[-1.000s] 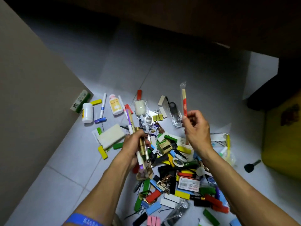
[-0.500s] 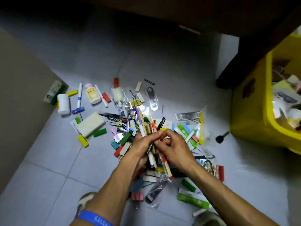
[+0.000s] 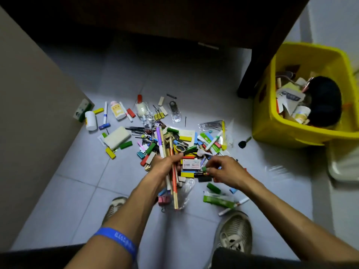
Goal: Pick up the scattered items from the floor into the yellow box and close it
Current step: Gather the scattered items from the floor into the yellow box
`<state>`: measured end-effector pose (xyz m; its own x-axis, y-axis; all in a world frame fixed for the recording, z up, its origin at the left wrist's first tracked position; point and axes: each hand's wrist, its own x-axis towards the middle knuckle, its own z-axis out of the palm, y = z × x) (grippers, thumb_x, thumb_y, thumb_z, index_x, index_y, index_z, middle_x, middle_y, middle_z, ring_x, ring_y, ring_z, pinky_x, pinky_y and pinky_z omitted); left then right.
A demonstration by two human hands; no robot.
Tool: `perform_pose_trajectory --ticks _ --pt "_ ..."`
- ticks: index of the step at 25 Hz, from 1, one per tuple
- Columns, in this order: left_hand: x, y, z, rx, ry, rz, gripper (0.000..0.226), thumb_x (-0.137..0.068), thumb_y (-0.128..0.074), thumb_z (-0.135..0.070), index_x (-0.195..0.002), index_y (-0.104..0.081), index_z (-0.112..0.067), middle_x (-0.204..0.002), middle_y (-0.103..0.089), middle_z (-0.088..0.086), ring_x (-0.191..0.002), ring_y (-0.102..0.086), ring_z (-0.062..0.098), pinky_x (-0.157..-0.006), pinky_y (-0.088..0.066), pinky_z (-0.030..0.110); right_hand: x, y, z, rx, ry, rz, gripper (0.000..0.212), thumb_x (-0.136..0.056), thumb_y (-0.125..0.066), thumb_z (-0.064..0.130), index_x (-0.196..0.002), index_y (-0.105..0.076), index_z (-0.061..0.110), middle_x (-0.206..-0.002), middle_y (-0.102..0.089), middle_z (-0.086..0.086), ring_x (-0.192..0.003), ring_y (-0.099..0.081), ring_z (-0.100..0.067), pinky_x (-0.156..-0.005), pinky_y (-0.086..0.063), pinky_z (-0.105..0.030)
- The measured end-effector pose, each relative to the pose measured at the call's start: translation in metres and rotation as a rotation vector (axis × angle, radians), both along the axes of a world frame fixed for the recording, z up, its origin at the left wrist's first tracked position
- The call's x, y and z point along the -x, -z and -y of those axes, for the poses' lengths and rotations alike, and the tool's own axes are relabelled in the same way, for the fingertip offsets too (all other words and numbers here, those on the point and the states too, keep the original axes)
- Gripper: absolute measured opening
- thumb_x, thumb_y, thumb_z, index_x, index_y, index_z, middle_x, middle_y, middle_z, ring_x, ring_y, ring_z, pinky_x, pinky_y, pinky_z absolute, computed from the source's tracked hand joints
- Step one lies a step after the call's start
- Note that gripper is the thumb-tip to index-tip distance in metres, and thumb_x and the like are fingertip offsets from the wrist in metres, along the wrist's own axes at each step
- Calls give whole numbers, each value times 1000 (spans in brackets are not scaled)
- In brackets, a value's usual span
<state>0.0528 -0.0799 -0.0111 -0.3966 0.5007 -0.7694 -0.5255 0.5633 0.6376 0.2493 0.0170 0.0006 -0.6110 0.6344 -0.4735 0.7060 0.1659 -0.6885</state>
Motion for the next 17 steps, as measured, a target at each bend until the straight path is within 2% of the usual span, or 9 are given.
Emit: perform_pose_trajectory --ticks 2,5,8,10,13,15,17 --pt "2 19 -1 60 87 -100 28 -76 -82 -17 -92 -64 -3 -56 -68 1 -49 -63 14 -51 -52 25 -16 25 -4 -125 -159 167 5 -84 -65 23 -86 -63 27 -90 -67 7 -83 -64 -16 -68 -49 -30" --pt "-7 46 3 141 289 -185 24 -75 -82 -18 -90 -67 -8 -59 -71 0 -50 -66 11 -48 -53 24 -57 64 5 -263 -441 406 17 -84 -61 24 -101 -60 27 -107 -63 4 -94 -59 -19 -64 -37 -28" --pt "-17 69 9 162 295 -165 22 -74 -82 -19 -88 -67 -12 -64 -72 0 -53 -67 11 -51 -55 27 -89 89 10 -300 -653 477 31 -84 -60 25 -114 -54 27 -115 -49 3 -101 -49 -20 -68 -34 -30" --pt "-18 76 12 180 256 -160 20 -76 -81 -19 -88 -67 -13 -68 -73 2 -55 -68 11 -53 -55 26 -97 97 8 -367 -653 443 31 -82 -60 23 -112 -57 25 -112 -51 1 -98 -49 -21 -70 -38 -33" --pt "-11 81 16 181 170 -154 17 -77 -80 -13 -88 -67 -11 -73 -74 8 -64 -71 19 -63 -61 35 -87 100 12 -434 -556 407 20 -81 -56 22 -100 -63 18 -103 -59 -3 -91 -58 -26 -71 -45 -37" --pt "-5 79 15 172 131 -181 15 -76 -80 -12 -84 -68 -13 -71 -74 6 -60 -71 16 -56 -59 27 -74 96 16 -430 -466 334 11 -82 -57 26 -89 -60 19 -93 -63 -3 -81 -61 -25 -63 -43 -33" --pt "0 77 8 180 129 -241 14 -75 -81 -14 -81 -67 -14 -61 -72 0 -48 -66 6 -42 -49 15 -64 88 11 -392 -336 252 8 -83 -56 26 -85 -49 26 -85 -62 0 -69 -53 -19 -59 -31 -29"
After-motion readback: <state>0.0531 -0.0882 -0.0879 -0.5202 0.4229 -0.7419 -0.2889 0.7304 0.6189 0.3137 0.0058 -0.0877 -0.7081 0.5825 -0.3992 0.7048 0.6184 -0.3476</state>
